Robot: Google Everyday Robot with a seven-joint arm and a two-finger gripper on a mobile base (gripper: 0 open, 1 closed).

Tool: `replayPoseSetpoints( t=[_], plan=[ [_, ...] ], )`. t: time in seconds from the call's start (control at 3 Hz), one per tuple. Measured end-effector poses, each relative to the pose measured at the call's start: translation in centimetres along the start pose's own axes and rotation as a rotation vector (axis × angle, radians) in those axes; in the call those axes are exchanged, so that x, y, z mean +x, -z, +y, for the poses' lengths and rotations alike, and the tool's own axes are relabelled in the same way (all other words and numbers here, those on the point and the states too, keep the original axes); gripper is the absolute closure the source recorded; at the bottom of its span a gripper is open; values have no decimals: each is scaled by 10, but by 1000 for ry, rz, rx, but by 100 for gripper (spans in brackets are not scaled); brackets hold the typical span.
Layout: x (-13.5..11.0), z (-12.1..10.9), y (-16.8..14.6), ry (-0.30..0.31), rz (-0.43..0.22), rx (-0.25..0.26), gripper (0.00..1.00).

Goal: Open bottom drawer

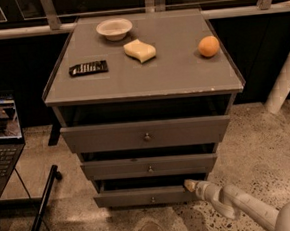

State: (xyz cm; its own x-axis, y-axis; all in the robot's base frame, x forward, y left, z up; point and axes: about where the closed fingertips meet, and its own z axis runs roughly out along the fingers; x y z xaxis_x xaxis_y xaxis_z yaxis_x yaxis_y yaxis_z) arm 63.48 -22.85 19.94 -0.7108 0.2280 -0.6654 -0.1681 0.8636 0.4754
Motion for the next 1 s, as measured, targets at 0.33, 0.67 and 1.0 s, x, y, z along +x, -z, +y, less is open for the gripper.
replayPoseSetpoints(
  t=[0.33, 0.67, 1.0],
  plan=[
    [1, 4, -4, 8, 16, -1, 100],
    [15, 13, -5, -2, 89, -25, 100],
    [21, 11, 0, -16, 115, -24, 100]
  ],
)
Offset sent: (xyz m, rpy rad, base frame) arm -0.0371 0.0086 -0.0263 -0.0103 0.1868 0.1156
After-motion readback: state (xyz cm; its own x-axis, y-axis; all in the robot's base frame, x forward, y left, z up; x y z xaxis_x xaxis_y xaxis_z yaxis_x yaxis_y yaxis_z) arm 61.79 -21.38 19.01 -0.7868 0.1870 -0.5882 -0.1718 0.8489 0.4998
